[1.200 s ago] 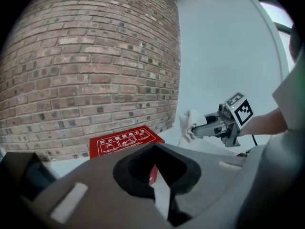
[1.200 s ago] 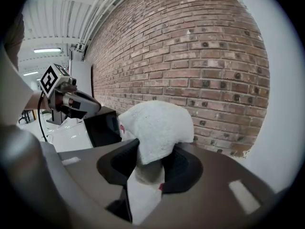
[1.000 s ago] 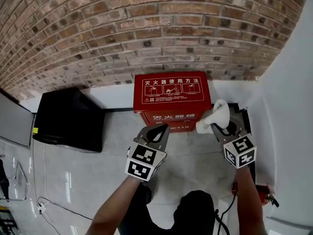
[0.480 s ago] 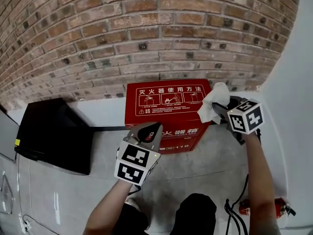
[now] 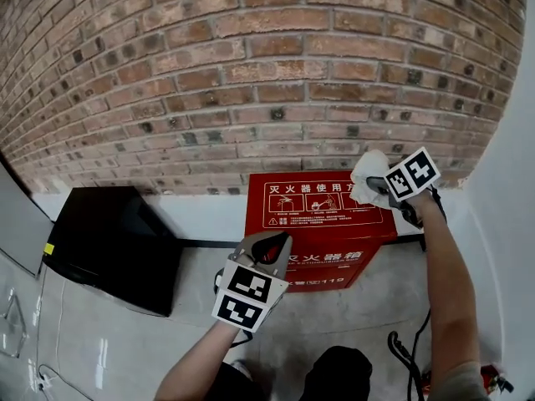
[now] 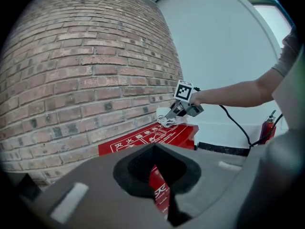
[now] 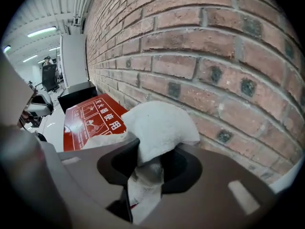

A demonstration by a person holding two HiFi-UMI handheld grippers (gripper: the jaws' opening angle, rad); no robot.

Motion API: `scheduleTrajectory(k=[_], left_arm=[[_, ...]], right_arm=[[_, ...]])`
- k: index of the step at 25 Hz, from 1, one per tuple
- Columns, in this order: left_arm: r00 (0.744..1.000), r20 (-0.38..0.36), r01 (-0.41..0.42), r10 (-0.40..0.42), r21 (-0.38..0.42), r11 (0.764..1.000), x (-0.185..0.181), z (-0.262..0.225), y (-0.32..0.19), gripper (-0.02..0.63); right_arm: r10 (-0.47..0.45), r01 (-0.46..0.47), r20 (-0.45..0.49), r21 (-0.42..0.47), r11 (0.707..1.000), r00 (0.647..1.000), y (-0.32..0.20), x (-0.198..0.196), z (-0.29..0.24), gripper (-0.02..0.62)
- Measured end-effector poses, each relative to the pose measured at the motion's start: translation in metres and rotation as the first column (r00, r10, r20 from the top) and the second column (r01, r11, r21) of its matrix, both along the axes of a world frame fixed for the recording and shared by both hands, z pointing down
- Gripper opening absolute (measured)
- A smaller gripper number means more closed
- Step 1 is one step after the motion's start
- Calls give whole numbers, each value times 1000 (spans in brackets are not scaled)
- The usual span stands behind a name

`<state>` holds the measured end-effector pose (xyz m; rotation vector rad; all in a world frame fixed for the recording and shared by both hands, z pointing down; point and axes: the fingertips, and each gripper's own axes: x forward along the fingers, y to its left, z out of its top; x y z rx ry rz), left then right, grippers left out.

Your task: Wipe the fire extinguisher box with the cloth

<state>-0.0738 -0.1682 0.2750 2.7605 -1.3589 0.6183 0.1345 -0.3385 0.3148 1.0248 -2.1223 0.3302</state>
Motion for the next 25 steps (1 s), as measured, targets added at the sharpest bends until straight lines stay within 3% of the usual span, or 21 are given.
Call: scheduleTrajectory(k=[10,17,22,25], left_arm=[[994,14,111,-110,-12,994,-49,-2,2,0],[977,23,213,-212,-13,977,-88,0,3,0],[971,33,238,-237,-25,971,-96,3,12,0],[968,44,250,-249,-23,968,-98,3,19,0]], right_arm=[[-201,200,14,39,979,979,-16,-120,-7,144],[-332,331,-3,77,941,943,-5,-228,-7,144],[-401,401,-11,64,914,916,11,-280,-4,143],[-466,465,-10,50,884,885,34,-302,-3,143]])
